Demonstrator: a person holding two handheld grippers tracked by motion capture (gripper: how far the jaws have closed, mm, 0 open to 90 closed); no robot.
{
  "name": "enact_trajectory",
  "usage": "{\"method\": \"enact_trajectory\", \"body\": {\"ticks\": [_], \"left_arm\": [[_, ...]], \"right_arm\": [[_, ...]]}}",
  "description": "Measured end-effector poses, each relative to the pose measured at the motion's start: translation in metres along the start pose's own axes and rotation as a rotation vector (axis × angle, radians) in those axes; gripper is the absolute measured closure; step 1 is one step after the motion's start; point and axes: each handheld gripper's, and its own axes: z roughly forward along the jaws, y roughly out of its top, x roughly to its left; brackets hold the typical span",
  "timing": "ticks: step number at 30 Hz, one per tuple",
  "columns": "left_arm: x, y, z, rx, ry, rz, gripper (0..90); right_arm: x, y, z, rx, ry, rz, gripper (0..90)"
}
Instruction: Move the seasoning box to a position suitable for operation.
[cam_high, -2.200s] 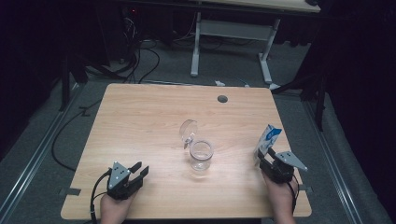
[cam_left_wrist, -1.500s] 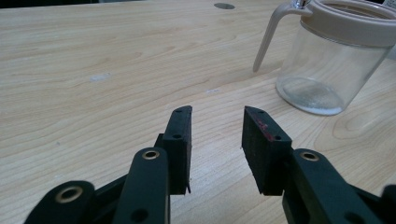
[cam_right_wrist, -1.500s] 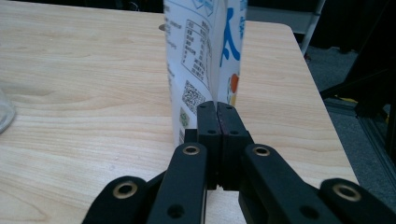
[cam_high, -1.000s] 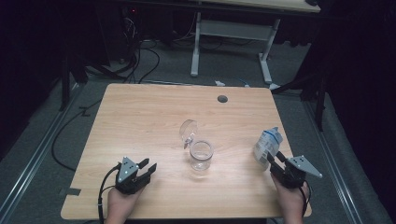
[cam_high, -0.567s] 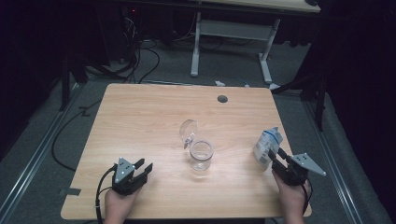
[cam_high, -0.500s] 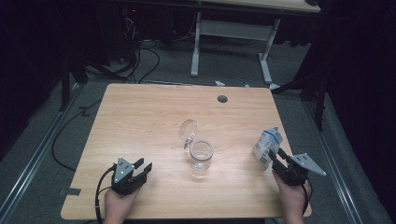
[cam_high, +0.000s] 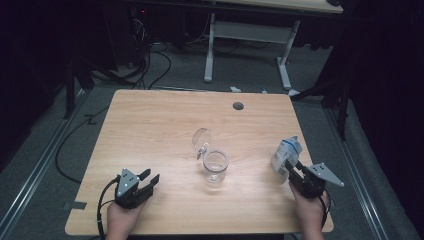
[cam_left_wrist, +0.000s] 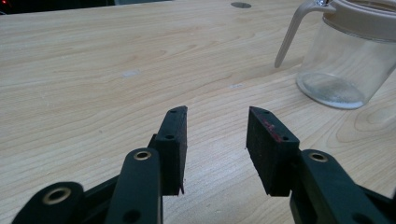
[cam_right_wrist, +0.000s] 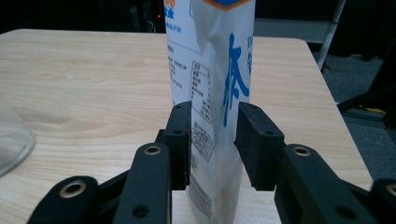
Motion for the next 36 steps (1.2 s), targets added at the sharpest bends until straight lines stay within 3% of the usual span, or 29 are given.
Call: {"method": "enact_trajectory", "body": {"ticks": [3, 6, 12, 20, 24, 36], "left_arm": [[-0.001, -0.001, 0.001, 0.007, -0.014, 0.012, 58.8], [-0.002, -0.003, 0.002, 0.014, -0.021, 0.024, 58.8], [-0.001, -0.004, 0.002, 0.015, -0.026, 0.005, 59.2], [-0.007, -0.004, 0.003, 0.018, -0.017, 0.012, 59.3], [-0.009, -0.005, 0.005, 0.021, -0.021, 0.014, 59.2], [-0.011, 0.003, 0.003, -0.015, -0.128, 0.002, 53.2]], "right_arm": [[0.001, -0.001, 0.0, 0.013, 0.005, 0.007, 64.8], [0.003, -0.001, 0.0, 0.009, -0.017, -0.009, 69.5], [0.004, -0.001, 0.0, -0.014, -0.038, -0.048, 79.3], [-0.003, -0.005, 0.003, -0.019, 0.006, -0.029, 79.6], [-0.003, -0.005, 0.003, -0.008, 0.01, -0.054, 88.9], [0.001, 0.001, 0.0, 0.022, 0.051, -0.05, 90.0]]}}
